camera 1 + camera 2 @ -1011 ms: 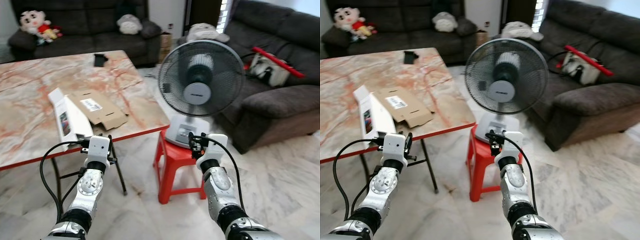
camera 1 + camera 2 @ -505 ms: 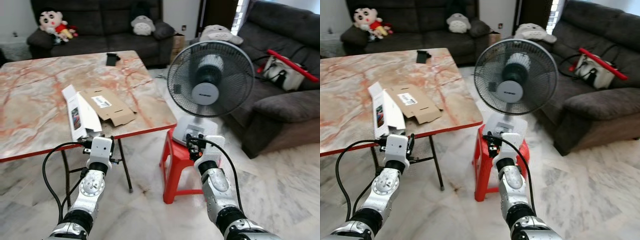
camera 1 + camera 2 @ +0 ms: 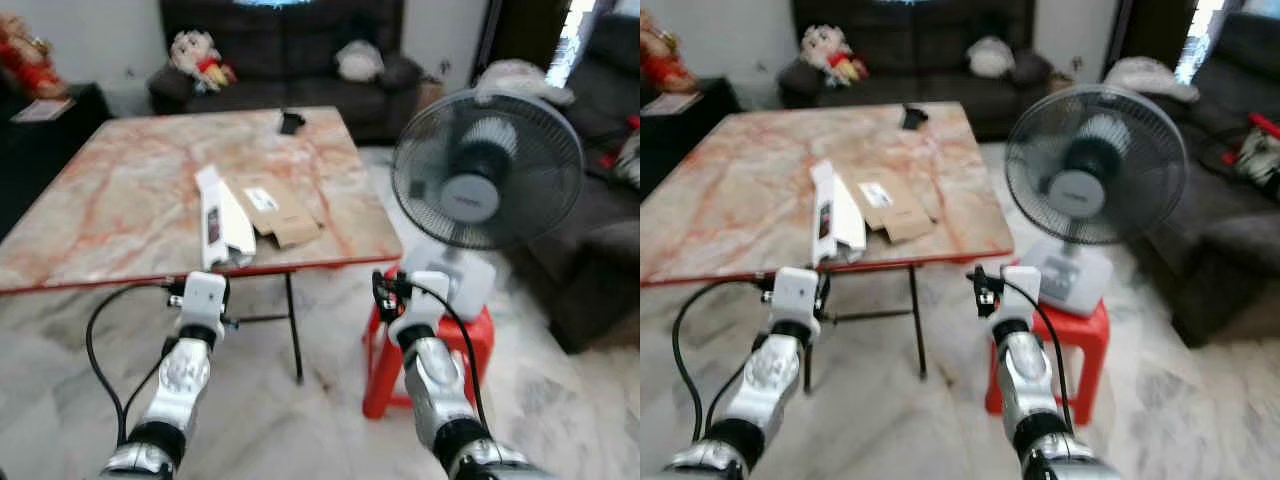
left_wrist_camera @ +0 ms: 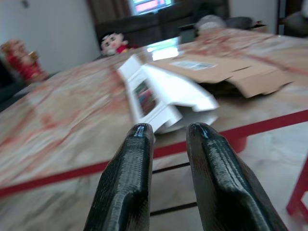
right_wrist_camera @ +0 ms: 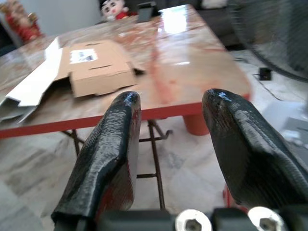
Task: Picking trash to rubbish bin
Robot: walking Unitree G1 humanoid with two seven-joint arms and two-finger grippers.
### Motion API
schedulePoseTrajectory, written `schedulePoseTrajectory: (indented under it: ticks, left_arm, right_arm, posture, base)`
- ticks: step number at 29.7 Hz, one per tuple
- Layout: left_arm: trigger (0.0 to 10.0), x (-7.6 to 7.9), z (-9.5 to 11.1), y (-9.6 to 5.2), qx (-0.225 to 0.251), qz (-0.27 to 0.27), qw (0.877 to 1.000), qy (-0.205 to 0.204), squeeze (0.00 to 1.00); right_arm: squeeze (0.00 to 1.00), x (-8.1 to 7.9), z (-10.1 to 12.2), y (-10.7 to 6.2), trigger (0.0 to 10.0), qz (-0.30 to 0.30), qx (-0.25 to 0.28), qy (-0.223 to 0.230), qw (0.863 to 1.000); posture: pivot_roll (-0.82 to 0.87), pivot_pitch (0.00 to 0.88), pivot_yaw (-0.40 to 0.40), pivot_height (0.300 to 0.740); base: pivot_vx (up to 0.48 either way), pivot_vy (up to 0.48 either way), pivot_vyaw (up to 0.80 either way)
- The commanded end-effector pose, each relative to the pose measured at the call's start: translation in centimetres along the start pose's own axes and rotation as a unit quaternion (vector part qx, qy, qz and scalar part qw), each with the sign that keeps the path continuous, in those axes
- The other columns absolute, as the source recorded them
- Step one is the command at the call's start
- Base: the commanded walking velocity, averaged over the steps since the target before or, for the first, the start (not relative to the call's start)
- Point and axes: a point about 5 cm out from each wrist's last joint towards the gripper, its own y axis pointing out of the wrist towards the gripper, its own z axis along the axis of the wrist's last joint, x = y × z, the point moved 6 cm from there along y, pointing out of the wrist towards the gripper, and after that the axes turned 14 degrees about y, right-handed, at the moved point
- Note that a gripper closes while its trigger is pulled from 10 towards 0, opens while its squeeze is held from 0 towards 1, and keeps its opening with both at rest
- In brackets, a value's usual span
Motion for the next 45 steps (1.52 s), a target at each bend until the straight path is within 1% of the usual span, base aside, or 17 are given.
schedulePoseTrajectory:
  ticks: [1,5,14,16,18,19,21,23,25,31,33,34,38,42,45]
  left_arm:
    - [10.0,-0.4,-0.2,0.0,-0.005,0.005,1.0,0.007,0.0]
    - [10.0,-0.7,-0.3,0.0,-0.007,0.009,1.0,0.007,0.0]
    - [10.0,-0.8,-0.2,0.1,-0.007,0.013,1.0,0.007,0.0]
    - [10.0,-0.8,-0.5,-0.1,-0.011,0.012,1.0,0.007,0.0]
    - [10.0,-0.6,-1.7,-0.7,-0.031,0.002,0.999,0.01,0.0]
    - [10.0,-0.6,-1.7,-0.7,-0.031,0.002,0.999,0.01,0.0]
    - [10.0,-0.6,-3.2,-1.6,-0.057,-0.003,0.998,0.013,0.0]
    - [10.0,-0.7,-4.3,-2.3,-0.074,-0.001,0.997,0.014,0.0]
    - [10.0,-1.0,-4.9,-2.8,-0.079,0.004,0.997,0.016,0.0]
    - [10.0,-1.8,-4.2,-3.0,-0.058,0.021,0.998,0.02,0.0]
    - [10.0,-2.3,-4.0,-3.0,-0.053,0.031,0.998,0.02,0.0]
    - [10.0,-3.0,-3.8,-3.0,-0.047,0.045,0.998,0.018,0.0]
    - [10.0,-3.5,-3.6,-2.8,-0.046,0.058,0.997,0.014,0.0]
    - [10.0,-3.5,-3.3,-2.5,-0.043,0.06,0.997,0.013,0.0]
    - [10.0,-3.2,-2.8,-2.1,-0.042,0.059,0.997,0.01,0.0]
  right_arm:
    - [0.0,-0.7,0.1,0.2,10.0,0.011,0.001,-0.003,1.0]
    - [0.0,-0.7,0.1,0.2,10.0,0.011,0.001,-0.003,1.0]
    - [0.0,-0.7,0.0,0.2,10.0,0.011,-0.002,0.001,1.0]
    - [0.0,-0.8,-0.1,0.2,10.0,0.013,-0.005,-0.001,1.0]
    - [0.0,-0.9,-0.2,0.2,10.0,0.014,-0.007,-0.002,1.0]
    - [0.0,-0.9,-0.2,0.2,10.0,0.014,-0.007,-0.002,1.0]
    - [0.0,-0.9,-0.2,0.2,10.0,0.014,-0.008,-0.002,1.0]
    - [0.0,-1.0,-0.2,0.3,10.0,0.015,-0.007,-0.002,1.0]
    - [0.0,-1.0,-0.2,0.3,10.0,0.016,-0.006,-0.002,1.0]
    - [0.0,-1.6,-0.4,0.3,10.0,0.028,-0.012,-0.01,0.999]
    - [0.0,-1.8,-0.4,0.4,10.0,0.029,-0.012,-0.01,0.999]
    - [0.0,-1.9,-0.4,0.4,10.0,0.032,-0.012,-0.009,0.999]
    - [0.0,-2.3,-0.6,0.4,10.0,0.041,-0.019,-0.012,0.999]
    - [0.0,-2.4,-0.6,0.4,10.0,0.043,-0.019,-0.012,0.999]
    - [0.0,-2.4,-0.6,0.4,10.0,0.045,-0.018,-0.012,0.999]
  posture:
    - [0.02,0.0,-0.009,0.74]
    - [0.02,0.0,-0.01,0.74]
    - [0.02,0.0,-0.012,0.74]
    - [0.02,0.0,-0.014,0.74]
    - [0.03,0.0,-0.014,0.74]
    - [0.03,0.0,-0.014,0.74]
    - [0.03,0.0,-0.014,0.74]
    - [0.02,0.0,-0.013,0.74]
    - [0.03,0.0,-0.016,0.74]
    - [0.03,0.0,-0.02,0.74]
    - [0.03,0.0,-0.022,0.74]
    - [0.03,0.0,-0.022,0.74]
    - [0.04,0.0,-0.023,0.74]
    - [0.04,0.0,-0.023,0.74]
    - [0.03,0.0,-0.022,0.74]
  base:
    - [0.0,0.0,0.79]
    - [0.0,0.0,0.72]
    - [0.0,0.0,0.0]
    - [0.0,0.0,0.0]
    - [0.0,0.0,0.0]
    - [0.0,0.0,0.0]
    - [0.0,0.0,0.0]
    - [0.0,0.0,0.0]
    - [0.0,0.0,0.0]
    - [0.0,0.0,0.0]
    - [0.0,0.0,0.0]
    - [0.0,0.0,0.64]
    - [0.0,0.0,0.76]
    - [0.0,0.0,0.8]
    - [0.0,0.0,0.8]
